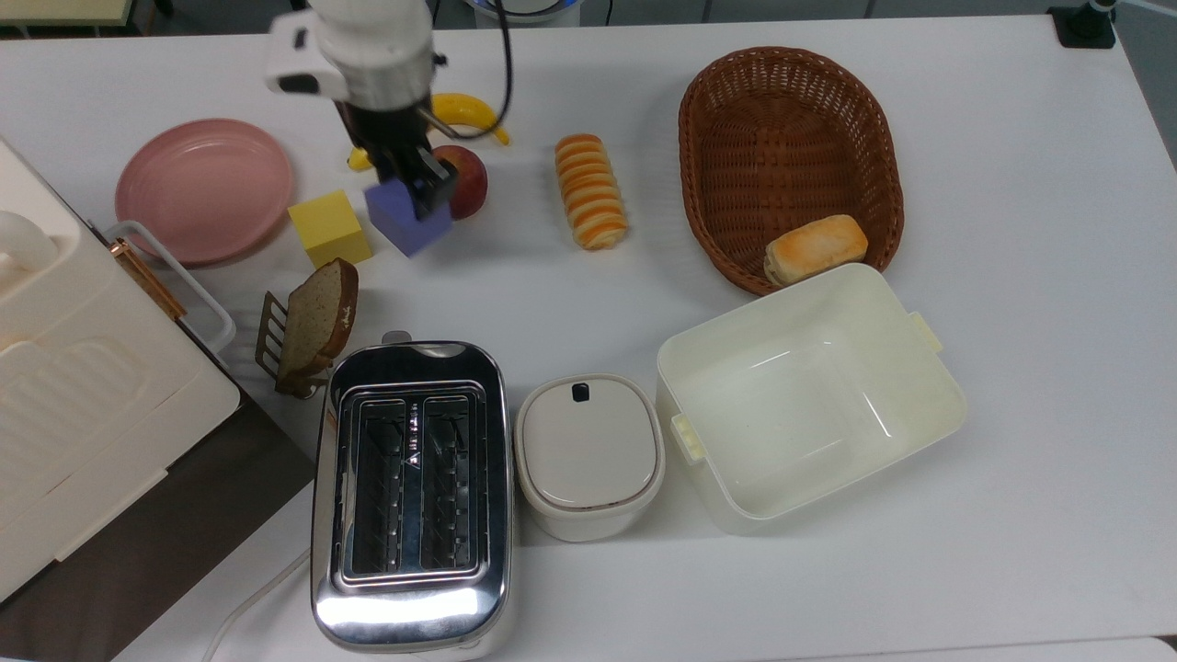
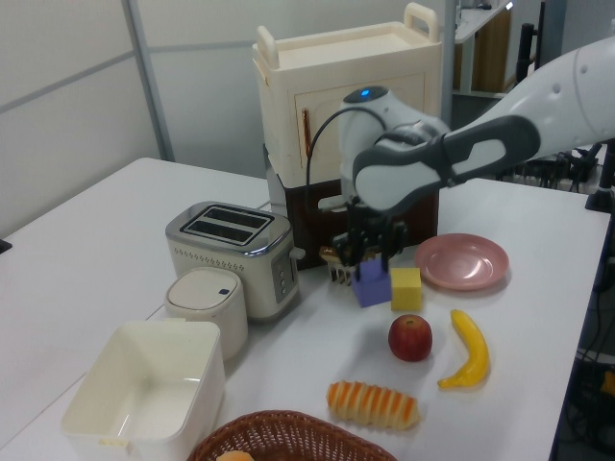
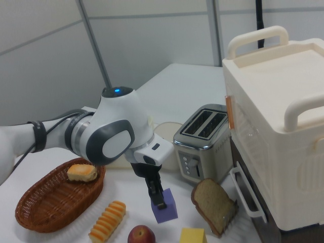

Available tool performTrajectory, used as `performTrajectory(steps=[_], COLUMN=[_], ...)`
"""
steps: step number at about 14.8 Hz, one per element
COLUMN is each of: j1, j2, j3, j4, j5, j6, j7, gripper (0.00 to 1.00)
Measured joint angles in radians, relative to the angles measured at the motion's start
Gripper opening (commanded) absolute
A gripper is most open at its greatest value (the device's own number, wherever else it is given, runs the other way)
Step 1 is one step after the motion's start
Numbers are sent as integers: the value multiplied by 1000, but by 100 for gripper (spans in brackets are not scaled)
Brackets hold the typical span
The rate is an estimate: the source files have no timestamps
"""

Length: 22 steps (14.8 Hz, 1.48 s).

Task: Put the purple cube on a plate
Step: 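Lift the purple cube and carry it over the pink plate, then lower the purple cube onto the pink plate and open the gripper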

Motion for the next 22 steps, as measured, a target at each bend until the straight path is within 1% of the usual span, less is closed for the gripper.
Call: performTrajectory(steps=[1, 4, 7, 8, 10, 14, 18, 20, 22], j1=[-9, -23, -35, -46, -54, -58, -59, -62, -64], j2=[-19, -67, -62, -56, -43, 18, 81, 86, 87], j3=[-12, -107, -184, -217, -253, -297, -310, -315, -331], j4=[0, 0, 0, 0, -1, -2, -2, -2, -5], j5=[0, 0, 0, 0, 0, 0, 0, 0, 0], j6=[-18, -41, -40, -37, -6, 86, 141, 141, 141], j7=[-27, -149, -273, -324, -369, -407, -425, -447, -484], gripper=[34, 34, 34, 34, 34, 34, 34, 34, 34])
